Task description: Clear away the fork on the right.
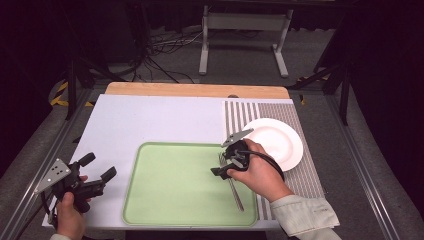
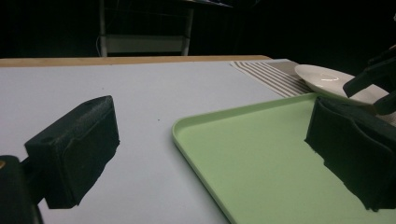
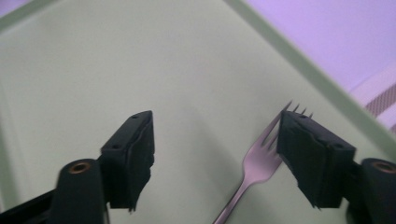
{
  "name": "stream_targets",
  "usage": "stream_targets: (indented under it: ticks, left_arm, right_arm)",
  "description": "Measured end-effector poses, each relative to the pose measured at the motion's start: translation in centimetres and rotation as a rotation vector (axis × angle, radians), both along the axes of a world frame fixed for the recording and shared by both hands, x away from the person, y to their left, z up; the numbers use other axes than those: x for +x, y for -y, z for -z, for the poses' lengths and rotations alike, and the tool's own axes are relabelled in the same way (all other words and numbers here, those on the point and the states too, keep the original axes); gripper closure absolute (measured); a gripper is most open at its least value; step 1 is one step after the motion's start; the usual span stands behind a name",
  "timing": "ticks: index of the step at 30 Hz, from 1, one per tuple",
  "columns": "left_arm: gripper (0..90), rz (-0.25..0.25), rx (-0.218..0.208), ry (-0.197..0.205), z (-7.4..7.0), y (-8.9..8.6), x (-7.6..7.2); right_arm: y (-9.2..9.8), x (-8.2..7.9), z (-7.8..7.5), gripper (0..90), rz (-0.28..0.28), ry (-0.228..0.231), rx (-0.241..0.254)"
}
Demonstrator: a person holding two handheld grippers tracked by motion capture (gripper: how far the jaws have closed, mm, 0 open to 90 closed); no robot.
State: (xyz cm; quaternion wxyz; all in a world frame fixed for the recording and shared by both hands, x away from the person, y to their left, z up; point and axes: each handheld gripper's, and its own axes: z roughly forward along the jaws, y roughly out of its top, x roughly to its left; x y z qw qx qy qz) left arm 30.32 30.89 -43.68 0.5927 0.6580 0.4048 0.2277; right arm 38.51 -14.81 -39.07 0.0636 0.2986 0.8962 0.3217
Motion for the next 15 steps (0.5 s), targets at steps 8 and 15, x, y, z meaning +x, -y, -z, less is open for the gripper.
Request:
stream_targets:
  ticks: [8, 15]
  left_arm:
    - [3.3, 0.004, -0.001, -0.002, 0.0, 0.0, 0.0]
    - [3.3, 0.006, 0.002, 0.000, 0.0, -0.1, 0.0]
  right_arm:
    - [-0.6, 0.8, 1.6, 73.7, -0.113, 0.077, -0.013]
    - [-1.2, 1.5, 3.0, 90.0, -0.100, 0.052, -0.034]
